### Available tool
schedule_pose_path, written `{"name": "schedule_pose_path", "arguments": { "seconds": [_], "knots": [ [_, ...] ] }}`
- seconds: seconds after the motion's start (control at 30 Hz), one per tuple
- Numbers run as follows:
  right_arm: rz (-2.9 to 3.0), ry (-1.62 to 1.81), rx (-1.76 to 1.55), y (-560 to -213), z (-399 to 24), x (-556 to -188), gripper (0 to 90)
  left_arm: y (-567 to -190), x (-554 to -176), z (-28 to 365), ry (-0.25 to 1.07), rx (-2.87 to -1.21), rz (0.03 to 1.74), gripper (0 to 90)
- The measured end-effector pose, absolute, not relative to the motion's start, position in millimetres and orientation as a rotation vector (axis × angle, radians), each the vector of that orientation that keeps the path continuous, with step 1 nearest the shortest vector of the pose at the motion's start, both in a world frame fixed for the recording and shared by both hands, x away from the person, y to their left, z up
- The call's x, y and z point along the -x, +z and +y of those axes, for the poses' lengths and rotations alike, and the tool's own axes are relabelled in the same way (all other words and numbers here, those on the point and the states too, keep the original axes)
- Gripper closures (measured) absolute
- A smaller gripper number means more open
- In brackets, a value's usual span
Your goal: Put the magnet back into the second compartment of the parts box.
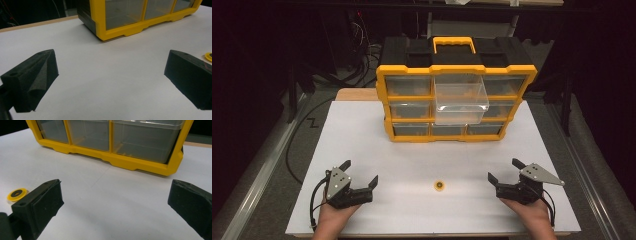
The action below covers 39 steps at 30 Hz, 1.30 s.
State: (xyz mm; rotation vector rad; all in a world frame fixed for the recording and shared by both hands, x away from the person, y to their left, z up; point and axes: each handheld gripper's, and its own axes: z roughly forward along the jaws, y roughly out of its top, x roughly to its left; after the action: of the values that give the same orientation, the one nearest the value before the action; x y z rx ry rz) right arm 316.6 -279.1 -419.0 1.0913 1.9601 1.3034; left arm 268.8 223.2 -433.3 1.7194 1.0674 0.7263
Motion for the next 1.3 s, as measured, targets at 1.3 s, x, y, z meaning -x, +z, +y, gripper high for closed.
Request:
{"name": "schedule_pose_path", "arguments": {
  "seconds": [1.3],
  "knots": [
    [2.174, 1.082, -1.147, -427.6, -259.2, -334.1, 0.2, -430.7, -268.5, 222.2, 0.682, -1.801, 1.062, 5.3]
  ]
}}
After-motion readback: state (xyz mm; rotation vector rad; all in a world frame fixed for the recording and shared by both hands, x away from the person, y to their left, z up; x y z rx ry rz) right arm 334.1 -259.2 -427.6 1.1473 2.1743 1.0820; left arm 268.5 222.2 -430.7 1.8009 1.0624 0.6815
